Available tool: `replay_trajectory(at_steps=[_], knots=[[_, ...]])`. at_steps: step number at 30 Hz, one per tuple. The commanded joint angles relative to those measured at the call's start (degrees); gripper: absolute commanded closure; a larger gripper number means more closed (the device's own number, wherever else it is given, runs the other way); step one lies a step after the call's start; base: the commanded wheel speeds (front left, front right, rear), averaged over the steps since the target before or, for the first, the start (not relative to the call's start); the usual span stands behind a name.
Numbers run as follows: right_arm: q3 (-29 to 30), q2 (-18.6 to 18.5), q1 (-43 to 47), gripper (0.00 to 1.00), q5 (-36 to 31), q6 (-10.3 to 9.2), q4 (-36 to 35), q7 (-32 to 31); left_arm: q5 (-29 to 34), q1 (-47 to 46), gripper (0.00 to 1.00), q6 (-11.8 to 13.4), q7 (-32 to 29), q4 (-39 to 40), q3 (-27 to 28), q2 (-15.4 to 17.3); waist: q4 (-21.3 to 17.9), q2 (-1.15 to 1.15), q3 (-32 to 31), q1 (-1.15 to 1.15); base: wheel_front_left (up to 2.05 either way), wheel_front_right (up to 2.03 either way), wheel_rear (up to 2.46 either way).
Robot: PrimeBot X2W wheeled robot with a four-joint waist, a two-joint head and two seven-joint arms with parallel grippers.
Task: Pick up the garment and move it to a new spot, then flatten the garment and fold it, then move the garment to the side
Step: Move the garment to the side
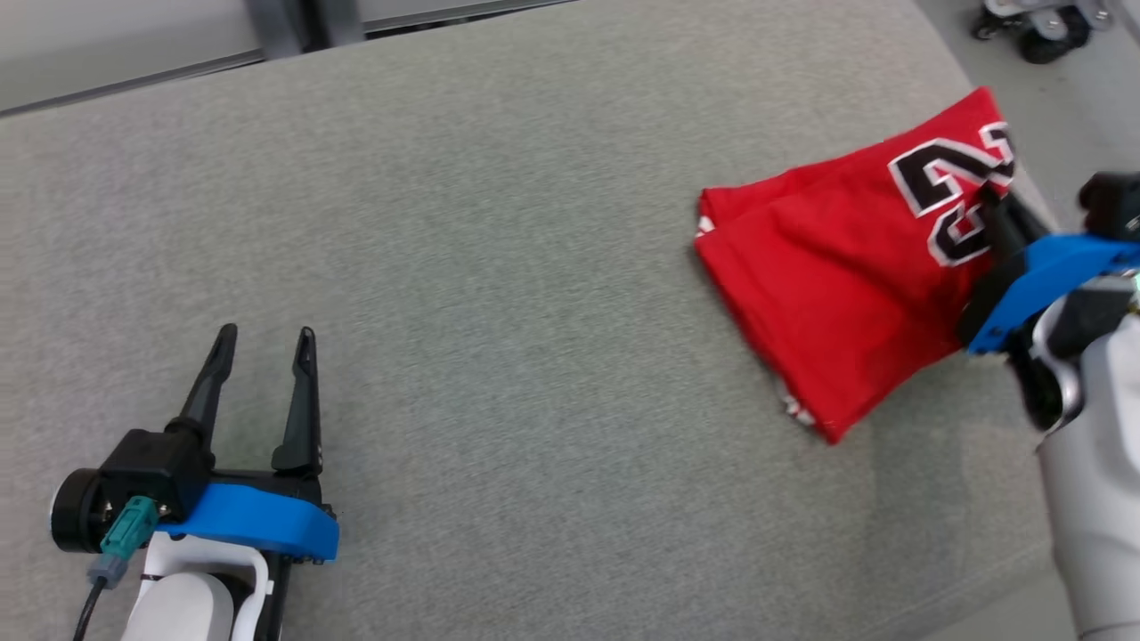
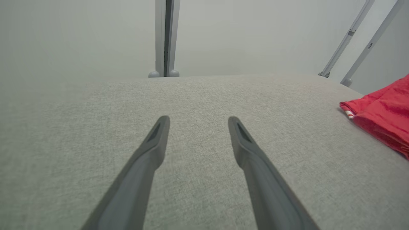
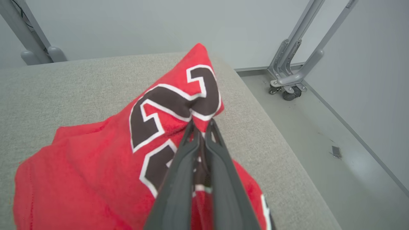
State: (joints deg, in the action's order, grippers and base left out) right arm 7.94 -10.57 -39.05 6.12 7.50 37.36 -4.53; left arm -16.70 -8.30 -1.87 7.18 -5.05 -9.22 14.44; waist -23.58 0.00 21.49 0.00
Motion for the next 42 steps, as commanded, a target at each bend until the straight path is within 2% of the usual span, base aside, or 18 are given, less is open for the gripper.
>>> replay_trajectory(at_steps=[1,3,11,12,13,15,19,29,37,42], knots=[[0.8,-1.2,-1.8,1.0,0.7,-0.01,0.7,0.0,-0.2,0.1,0.0,0.3,-0.1,0.5,0.3,0.5,1.5,0.0,1.0,0.0,0.0,0.0,0.0],[2.3,-2.8,-3.3,1.0,1.6,-0.01,2.3,0.0,-0.3,0.4,0.0,0.5,-0.3,0.8,0.4,0.7,2.7,0.0,1.3,0.0,0.0,0.0,0.0],[8.4,-8.9,-5.6,1.0,-1.6,-0.01,6.7,2.6,-0.5,0.6,0.0,1.1,-0.3,2.2,0.3,0.9,5.7,0.0,2.5,0.0,0.0,0.0,0.0],[9.2,-9.3,-5.5,0.63,-2.6,-0.01,7.0,3.5,-0.5,0.6,0.0,1.1,-0.3,2.2,0.3,0.9,5.9,0.0,2.6,0.0,0.0,0.0,0.0],[9.2,-9.1,-5.2,0.0,-3.4,-0.01,7.3,4.2,-0.6,0.6,0.0,1.2,-0.2,2.2,0.2,0.9,6.1,0.0,2.6,0.0,0.0,0.0,0.0],[10.2,-7.9,-5.4,0.0,-3.4,-0.01,8.0,5.7,-0.8,0.5,0.0,1.2,0.0,1.9,0.2,0.9,6.3,0.0,2.6,0.0,0.0,0.0,0.0],[8.7,-6.4,-5.7,0.0,-5.3,-0.01,8.7,8.8,-0.9,0.1,0.0,1.3,0.1,1.5,0.0,0.6,6.4,0.0,2.4,0.0,0.0,0.0,0.0],[1.2,-3.4,-6.3,0.0,-4.8,-0.01,8.6,13.4,-1.9,-0.4,0.0,1.3,1.8,-0.4,-0.5,-0.4,7.8,0.0,-0.1,0.0,0.0,0.0,0.0],[-1.5,-0.4,-0.2,0.0,-4.3,-0.01,5.2,17.5,-4.2,-0.5,0.0,1.0,4.7,-5.7,0.1,-2.7,12.5,0.0,-5.3,0.0,0.0,0.0,0.0],[-0.3,4.0,7.4,0.0,-6.4,-0.01,0.0,19.0,-5.4,0.7,0.0,1.0,6.3,-9.7,0.6,-3.7,15.8,0.0,-8.5,0.0,0.0,0.0,0.0]])
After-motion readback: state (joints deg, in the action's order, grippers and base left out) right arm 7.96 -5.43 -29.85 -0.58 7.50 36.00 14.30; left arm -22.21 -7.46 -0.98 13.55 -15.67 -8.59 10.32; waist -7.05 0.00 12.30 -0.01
